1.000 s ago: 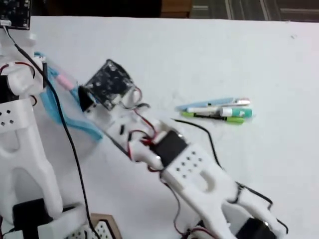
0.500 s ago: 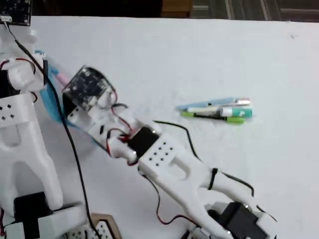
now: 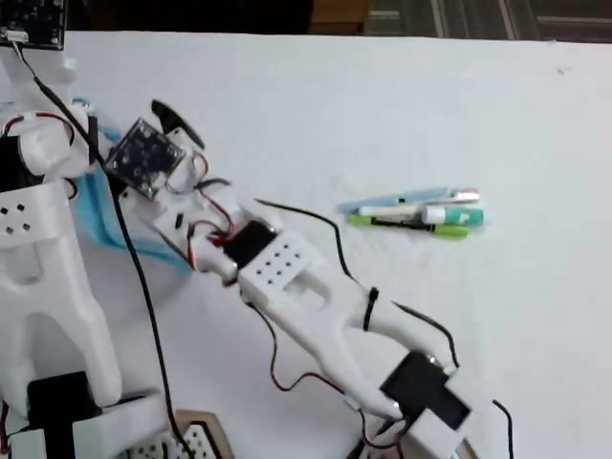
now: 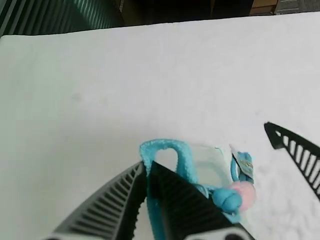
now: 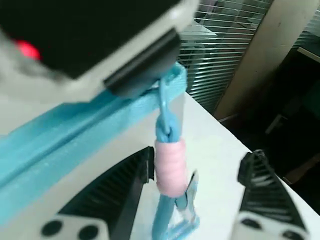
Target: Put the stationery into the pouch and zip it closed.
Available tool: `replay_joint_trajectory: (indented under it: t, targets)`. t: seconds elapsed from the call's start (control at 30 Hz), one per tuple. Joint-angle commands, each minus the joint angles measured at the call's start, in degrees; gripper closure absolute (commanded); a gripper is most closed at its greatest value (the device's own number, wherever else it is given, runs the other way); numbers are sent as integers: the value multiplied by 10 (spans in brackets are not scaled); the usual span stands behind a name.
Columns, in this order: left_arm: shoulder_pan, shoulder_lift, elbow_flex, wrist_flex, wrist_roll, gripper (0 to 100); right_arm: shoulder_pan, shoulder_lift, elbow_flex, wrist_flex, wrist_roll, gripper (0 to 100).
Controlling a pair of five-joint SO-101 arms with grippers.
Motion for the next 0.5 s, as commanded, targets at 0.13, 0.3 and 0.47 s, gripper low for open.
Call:
replay_joint_trajectory:
  t: [0.13, 0.3, 0.47]
  targets:
    - [27, 37, 11, 38, 6, 976, 2, 1, -30, -5, 6, 986]
    - [27, 37, 11, 38, 6, 976, 9, 0, -30, -5, 5, 980]
    - [27, 37, 11, 35, 6, 976, 10, -16, -25, 7, 4, 981]
